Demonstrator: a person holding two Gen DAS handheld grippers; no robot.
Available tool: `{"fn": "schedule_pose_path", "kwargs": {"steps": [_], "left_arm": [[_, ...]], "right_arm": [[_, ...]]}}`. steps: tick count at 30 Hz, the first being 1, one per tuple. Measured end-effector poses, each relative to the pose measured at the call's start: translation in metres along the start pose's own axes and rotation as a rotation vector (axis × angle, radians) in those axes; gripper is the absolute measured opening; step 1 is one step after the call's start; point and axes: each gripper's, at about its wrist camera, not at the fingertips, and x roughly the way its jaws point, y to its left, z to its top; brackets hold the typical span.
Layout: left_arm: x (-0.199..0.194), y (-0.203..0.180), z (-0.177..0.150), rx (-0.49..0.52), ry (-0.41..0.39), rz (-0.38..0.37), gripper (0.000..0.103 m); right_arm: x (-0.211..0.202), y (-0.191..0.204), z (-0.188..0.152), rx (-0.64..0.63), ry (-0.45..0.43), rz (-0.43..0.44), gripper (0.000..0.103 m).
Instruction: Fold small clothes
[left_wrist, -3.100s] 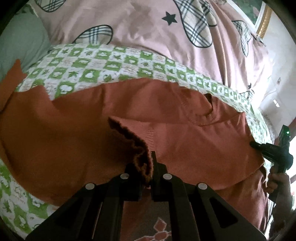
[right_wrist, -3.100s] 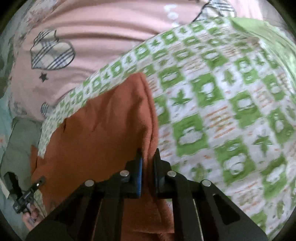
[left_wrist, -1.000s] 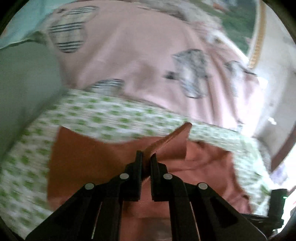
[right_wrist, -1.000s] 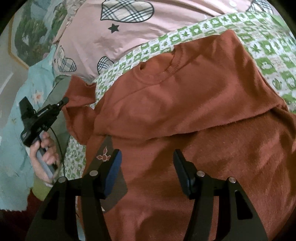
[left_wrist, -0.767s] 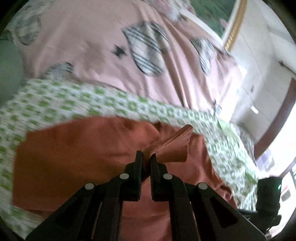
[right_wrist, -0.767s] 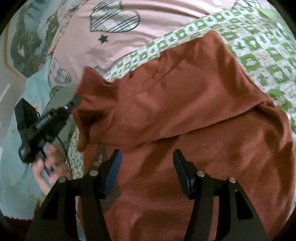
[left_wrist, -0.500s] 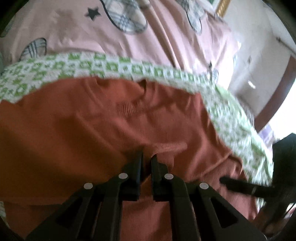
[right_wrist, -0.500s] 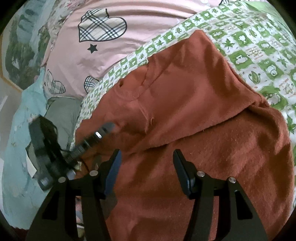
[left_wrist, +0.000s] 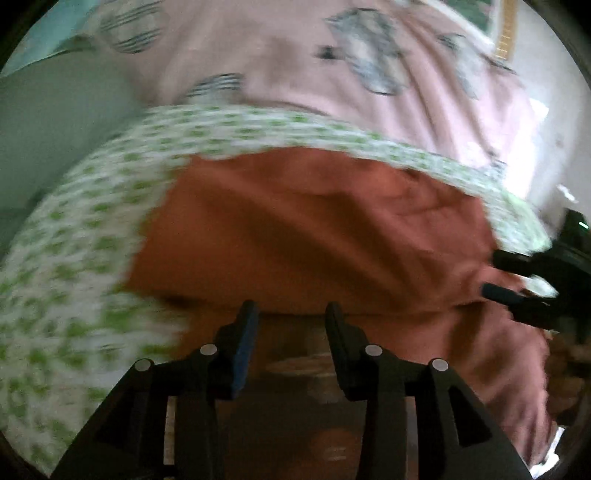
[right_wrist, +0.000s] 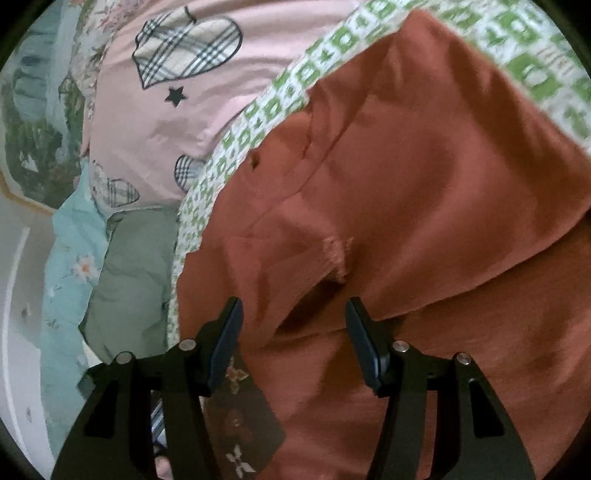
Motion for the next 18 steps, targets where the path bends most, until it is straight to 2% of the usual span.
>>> {"fn": "schedule_pose_path", "kwargs": {"steps": [2, 5, 7, 8, 9, 11, 13, 16, 18], "left_arm": [[0.010, 0.027, 0.000, -0.070, 0.040, 0.037, 0.040], [0.021, 0.048, 0.003, -0.158, 0.071, 0.046, 0.040], [0.024, 0.054, 0.004, -0.187, 0.067, 0.053, 0.040], [0.026, 0.056, 0.006, -0.200, 0.069, 0.055, 0.040], [0.028, 0.057, 0.006, -0.206, 0.074, 0.053, 0.040], [0.034, 0.054, 0.010, -0.208, 0.074, 0.053, 0.040], [0.037, 0.050, 0.015, -0.201, 0.070, 0.052, 0.040], [0.042, 0.046, 0.023, -0.194, 0.056, 0.056, 0.039], [0.046, 0.041, 0.028, -0.180, 0.051, 0.038, 0.038]], "right_arm": [[0.011, 0.004, -0.002, 0.003, 0.021, 0.003, 0.059], [0.035, 0.002, 0.005, 0.031, 0.035, -0.020, 0.057], [0.044, -0.001, 0.012, 0.053, 0.022, -0.025, 0.035], [0.047, 0.000, 0.016, 0.046, 0.012, -0.031, 0.017], [0.049, 0.004, 0.022, 0.024, -0.004, -0.035, 0.008], [0.044, 0.016, 0.032, -0.019, -0.040, -0.025, 0.007], [0.022, 0.031, 0.043, -0.070, -0.117, 0.013, 0.007], [-0.036, 0.042, 0.051, -0.131, -0.311, 0.084, 0.007], [-0.064, 0.029, 0.053, -0.121, -0.400, 0.063, 0.007]]}}
